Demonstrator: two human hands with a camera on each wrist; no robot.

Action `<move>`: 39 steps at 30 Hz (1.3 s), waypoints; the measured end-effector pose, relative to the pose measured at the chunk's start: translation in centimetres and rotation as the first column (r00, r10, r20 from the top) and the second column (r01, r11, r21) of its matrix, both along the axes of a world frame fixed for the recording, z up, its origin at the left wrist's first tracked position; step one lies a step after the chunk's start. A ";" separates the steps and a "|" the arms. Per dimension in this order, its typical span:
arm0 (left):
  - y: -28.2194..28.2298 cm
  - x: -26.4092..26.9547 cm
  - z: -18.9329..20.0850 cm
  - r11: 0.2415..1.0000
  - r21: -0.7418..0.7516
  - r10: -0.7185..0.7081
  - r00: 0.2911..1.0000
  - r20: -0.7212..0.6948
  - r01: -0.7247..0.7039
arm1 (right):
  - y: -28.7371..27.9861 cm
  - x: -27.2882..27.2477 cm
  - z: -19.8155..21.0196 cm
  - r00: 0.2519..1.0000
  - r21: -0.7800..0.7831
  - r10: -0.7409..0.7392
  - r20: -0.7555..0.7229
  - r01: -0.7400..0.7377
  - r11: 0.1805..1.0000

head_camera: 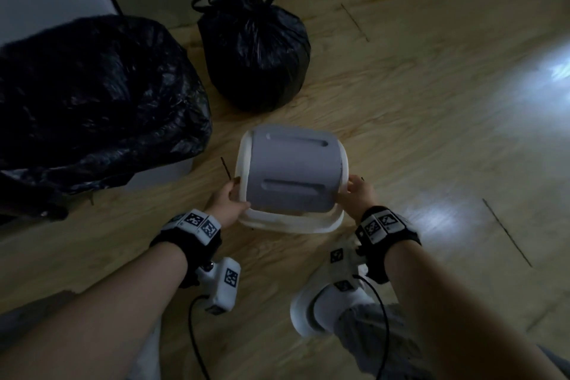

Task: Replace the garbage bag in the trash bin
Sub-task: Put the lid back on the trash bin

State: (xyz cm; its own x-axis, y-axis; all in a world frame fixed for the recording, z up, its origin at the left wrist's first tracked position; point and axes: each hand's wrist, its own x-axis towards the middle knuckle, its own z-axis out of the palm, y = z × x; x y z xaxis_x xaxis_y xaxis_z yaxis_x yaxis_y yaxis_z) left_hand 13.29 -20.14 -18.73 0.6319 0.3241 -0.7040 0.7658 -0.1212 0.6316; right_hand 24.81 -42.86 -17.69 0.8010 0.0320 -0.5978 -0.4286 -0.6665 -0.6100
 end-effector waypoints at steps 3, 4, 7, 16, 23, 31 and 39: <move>-1.3 -0.5 3.1 0.999 -0.027 0.041 0.994 0.099 -0.039 | -1.3 -0.8 3.7 0.999 0.027 -0.051 0.012 0.051 0.998; -1.5 -0.8 4.2 0.999 -0.009 0.040 0.991 0.124 -0.039 | -1.6 -1.2 5.2 0.998 0.046 -0.062 0.019 0.061 0.997; -1.9 -1.8 7.8 0.998 0.030 0.048 0.980 0.195 -0.055 | -1.9 -2.3 9.5 0.994 0.109 -0.079 0.076 0.071 0.991; 2.1 -6.4 18.4 0.955 0.204 0.117 0.909 0.400 -0.214 | 2.4 -5.5 20.4 0.941 0.280 0.166 0.295 -0.251 0.927; 9.2 -11.4 23.1 0.889 0.236 0.257 0.852 0.456 -0.394 | 10.5 -6.6 23.2 0.840 0.296 0.416 0.348 -0.519 0.802; 15.9 -14.3 22.4 0.799 0.053 0.512 0.725 0.461 -0.598 | 18.8 -6.4 20.8 0.915 0.447 0.356 0.191 -0.403 0.798; 20.8 -13.4 17.6 0.749 0.114 0.557 0.714 0.424 -0.652 | 24.9 -3.8 15.2 0.917 0.457 0.361 0.171 -0.399 0.795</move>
State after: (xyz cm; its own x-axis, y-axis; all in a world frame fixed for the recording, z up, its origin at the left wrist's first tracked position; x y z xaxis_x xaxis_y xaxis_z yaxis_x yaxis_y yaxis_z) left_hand -0.12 0.66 -1.09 0.4191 0.8468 -0.3276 0.4649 0.1098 0.8785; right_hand 20.97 -17.95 -2.51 0.7043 0.6060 -0.3698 -0.1447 -0.3874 -0.9105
